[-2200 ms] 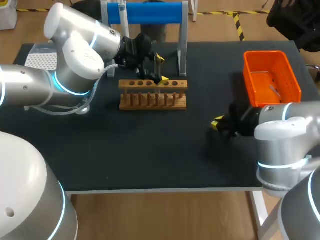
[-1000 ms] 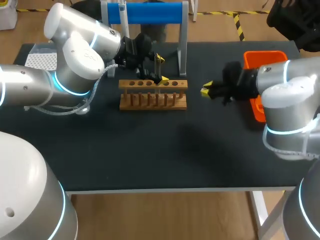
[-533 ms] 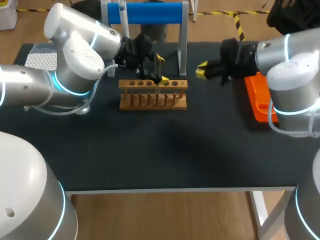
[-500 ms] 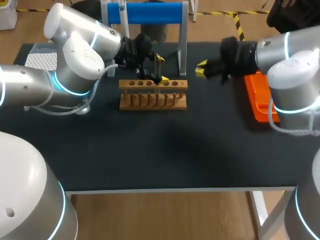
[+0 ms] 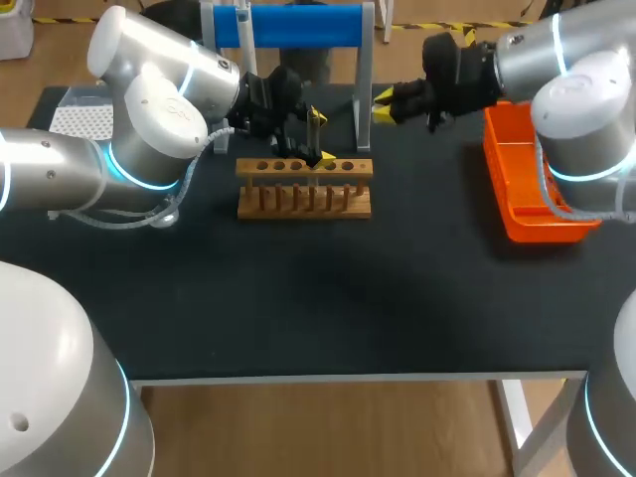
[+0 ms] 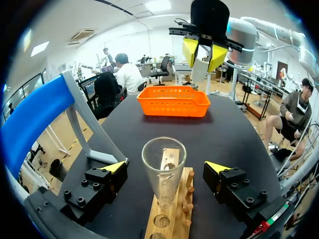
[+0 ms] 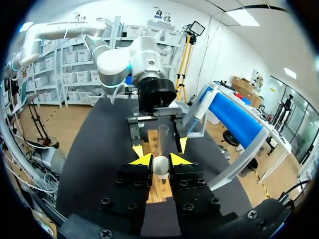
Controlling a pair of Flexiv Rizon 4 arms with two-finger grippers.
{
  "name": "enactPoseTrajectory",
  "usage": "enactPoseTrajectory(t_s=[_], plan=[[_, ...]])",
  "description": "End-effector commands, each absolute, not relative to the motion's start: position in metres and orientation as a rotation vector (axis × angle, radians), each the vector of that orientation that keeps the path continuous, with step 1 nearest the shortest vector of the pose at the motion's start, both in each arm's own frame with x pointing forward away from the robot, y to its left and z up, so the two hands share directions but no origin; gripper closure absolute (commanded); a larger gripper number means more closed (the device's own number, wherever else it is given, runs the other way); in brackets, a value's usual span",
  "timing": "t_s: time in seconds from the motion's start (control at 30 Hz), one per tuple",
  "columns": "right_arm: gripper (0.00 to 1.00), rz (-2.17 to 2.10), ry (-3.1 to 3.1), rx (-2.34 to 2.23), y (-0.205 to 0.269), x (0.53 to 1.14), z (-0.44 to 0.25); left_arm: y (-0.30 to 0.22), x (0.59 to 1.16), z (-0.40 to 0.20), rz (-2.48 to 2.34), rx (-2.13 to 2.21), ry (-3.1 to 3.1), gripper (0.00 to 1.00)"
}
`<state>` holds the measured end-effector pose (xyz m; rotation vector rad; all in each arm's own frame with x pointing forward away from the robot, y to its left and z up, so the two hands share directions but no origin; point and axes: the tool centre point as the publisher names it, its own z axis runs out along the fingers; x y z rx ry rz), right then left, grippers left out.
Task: Invert the test tube, pick up the pipette, mount the tip to pipette, aspirate from beaker and dispense into the tube, eject the tip, return the pipette, and cap with the stopper.
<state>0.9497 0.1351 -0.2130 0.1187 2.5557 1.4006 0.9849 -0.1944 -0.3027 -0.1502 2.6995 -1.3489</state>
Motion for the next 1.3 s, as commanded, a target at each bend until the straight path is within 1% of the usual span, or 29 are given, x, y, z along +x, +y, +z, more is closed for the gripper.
enactPoseTrajectory(t_s=[0.03, 0.33, 1.3], plan=[[1.00, 1.429, 2.674, 0.035, 0.147, 0.959, -0.207, -0.194, 0.986, -0.303, -1.351, -0.147, 2.700, 0.00], [1.00, 1.428, 2.753, 0.026, 0.166, 0.964, -0.204, -0.194, 0.986, -0.303, -1.351, -0.147, 2.700, 0.00], [1.00, 1.405, 2.823, -0.025, 0.201, 0.968, -0.203, -0.194, 0.986, -0.303, -1.351, -0.147, 2.700, 0.00]])
